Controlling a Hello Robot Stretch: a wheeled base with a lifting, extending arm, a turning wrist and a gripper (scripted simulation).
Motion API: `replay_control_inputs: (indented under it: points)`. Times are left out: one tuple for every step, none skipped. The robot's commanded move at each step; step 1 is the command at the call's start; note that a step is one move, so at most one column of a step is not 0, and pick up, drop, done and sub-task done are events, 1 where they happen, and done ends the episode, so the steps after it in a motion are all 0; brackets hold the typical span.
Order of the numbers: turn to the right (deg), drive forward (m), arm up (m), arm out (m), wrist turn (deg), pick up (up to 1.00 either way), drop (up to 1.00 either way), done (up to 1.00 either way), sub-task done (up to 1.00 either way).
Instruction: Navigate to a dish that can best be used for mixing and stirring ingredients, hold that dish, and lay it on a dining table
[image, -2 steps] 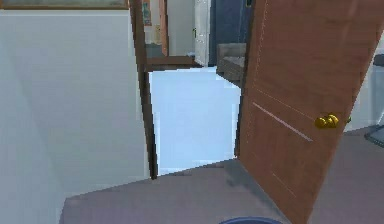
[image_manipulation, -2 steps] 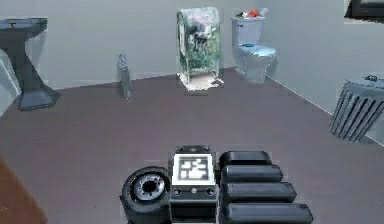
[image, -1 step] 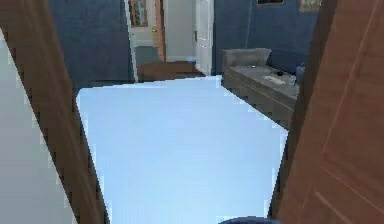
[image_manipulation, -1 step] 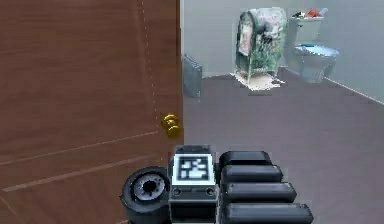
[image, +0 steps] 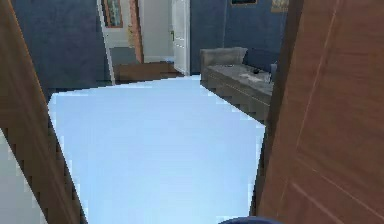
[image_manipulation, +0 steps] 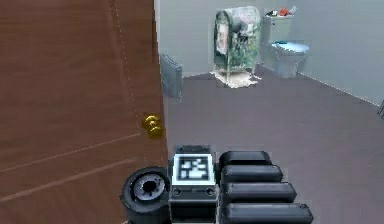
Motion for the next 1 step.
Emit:
replay_control_inputs:
  points:
    - [0.0,0.4,0.0,0.0,0.0,0.0,0.0,0.0,0.0]
